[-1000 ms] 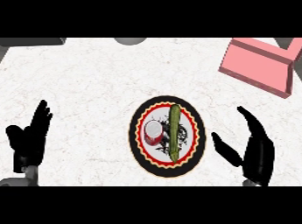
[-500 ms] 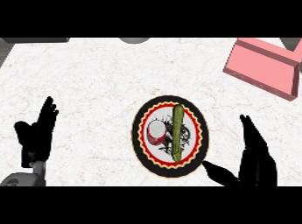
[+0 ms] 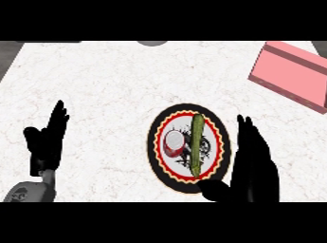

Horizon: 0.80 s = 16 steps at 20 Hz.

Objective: Pick the squash from the plate and place it in the cardboard box

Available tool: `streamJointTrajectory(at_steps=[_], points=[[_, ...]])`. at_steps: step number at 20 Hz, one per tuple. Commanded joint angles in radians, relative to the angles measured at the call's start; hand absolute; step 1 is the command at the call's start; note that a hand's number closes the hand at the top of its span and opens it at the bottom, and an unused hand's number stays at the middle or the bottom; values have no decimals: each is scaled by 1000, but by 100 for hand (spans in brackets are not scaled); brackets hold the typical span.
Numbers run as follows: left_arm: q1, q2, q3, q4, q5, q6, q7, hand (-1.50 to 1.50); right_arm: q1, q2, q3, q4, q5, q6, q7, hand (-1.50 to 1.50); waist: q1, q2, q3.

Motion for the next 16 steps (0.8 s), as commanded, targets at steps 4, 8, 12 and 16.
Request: streamJointTrajectory(at_steps=[4,8,12,16], points=[[17,-8,-19,-23,-17,-3,14,0,-98,38,-2,99,-78,152,279,-150,15,1,2],[-4,-25,-10,8,-22,5,-6,0,-174,39,-1,144,-127,115,336,-150,10,2,2],[-29,0,4,20,-15,-25,19,0,-262,39,-34,231,-190,75,337,-150,13,3,2],[46,-4,-7,-31,-16,-33,-20,0,-255,39,-49,265,-180,98,338,-150,23,-2,2]])
